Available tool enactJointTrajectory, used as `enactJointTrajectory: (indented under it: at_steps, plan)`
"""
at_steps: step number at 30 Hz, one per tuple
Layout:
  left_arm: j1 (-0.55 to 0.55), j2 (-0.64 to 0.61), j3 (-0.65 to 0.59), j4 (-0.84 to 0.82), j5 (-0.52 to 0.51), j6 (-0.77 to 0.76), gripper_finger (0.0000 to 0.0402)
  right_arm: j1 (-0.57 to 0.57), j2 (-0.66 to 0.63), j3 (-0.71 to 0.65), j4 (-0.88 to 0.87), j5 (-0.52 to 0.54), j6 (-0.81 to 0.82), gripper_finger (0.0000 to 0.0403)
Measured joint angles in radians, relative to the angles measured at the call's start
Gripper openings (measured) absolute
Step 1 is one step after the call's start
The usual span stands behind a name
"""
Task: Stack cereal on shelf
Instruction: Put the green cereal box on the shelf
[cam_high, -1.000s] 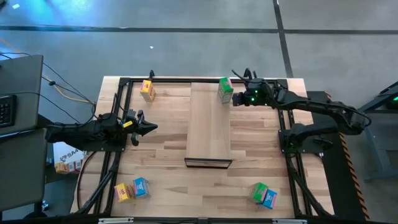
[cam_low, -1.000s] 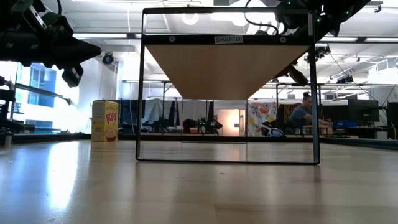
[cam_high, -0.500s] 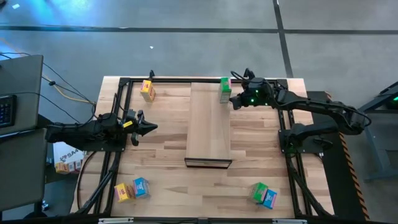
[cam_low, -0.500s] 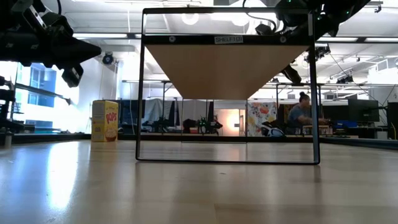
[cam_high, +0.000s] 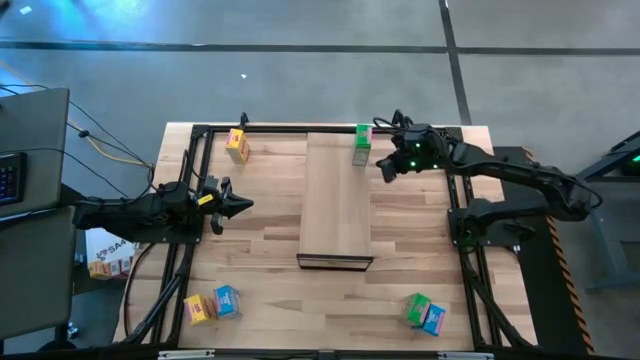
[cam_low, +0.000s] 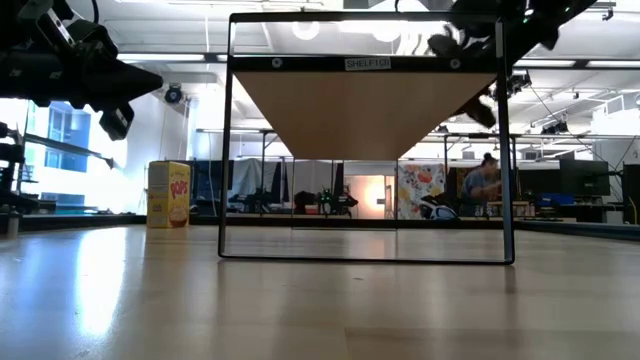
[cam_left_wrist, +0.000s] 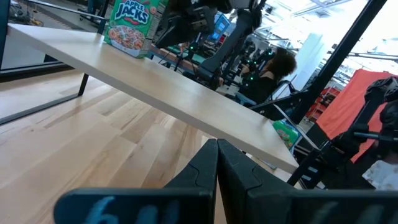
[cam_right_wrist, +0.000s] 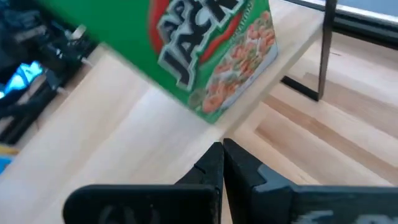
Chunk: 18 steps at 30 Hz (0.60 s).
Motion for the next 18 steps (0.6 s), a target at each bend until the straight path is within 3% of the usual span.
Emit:
enactJointTrajectory:
  at_steps: [9,18]
  plan:
    - [0.0,0.0,0.0,0.0,0.0,0.0,0.0001,0.104,-0.172,0.007,-0.118,-0.041,-0.051,0.0]
    - [0.0,0.0,0.0,0.0,0.0,0.0,0.0001,0.322,-0.197,0.006,-0.029,0.099,-0.044,0.0]
